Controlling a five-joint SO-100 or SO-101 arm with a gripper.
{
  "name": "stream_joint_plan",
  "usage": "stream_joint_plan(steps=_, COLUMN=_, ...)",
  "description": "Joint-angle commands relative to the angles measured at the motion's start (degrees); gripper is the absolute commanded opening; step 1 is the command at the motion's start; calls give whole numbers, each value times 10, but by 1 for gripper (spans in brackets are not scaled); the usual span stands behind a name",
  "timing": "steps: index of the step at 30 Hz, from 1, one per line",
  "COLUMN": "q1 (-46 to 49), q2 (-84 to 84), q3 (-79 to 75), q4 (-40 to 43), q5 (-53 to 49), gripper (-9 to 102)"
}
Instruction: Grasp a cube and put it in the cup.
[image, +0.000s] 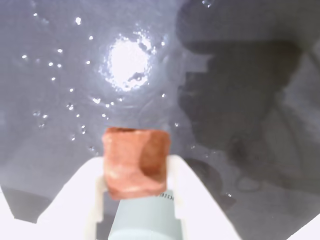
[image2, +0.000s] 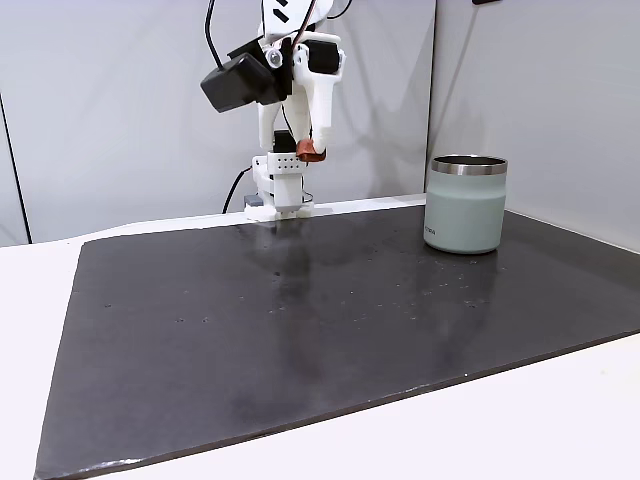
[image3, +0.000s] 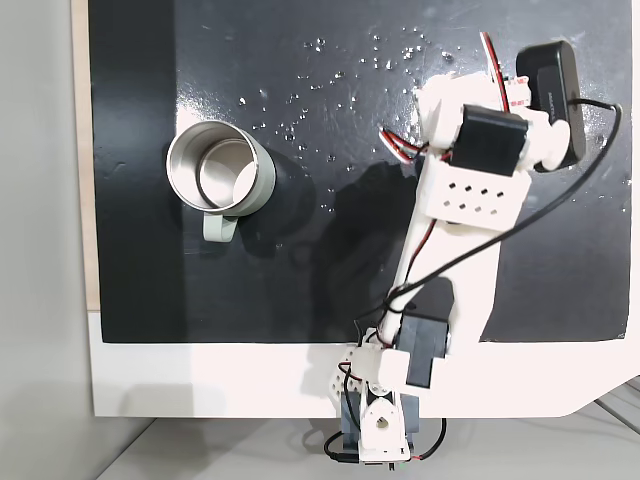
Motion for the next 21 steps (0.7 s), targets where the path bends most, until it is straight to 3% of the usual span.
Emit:
stream_joint_plan(steps=1, q1=4, q2=55, q3=4, q4=3, q5=-4, gripper=5)
stream_joint_plan(steps=8, q1=-38, q2=72, q3=4, q4=3, q5=8, gripper=5)
stream_joint_plan(steps=21, q1=-228, q2=61, q3=-27, q4=3, q5=121, gripper=5)
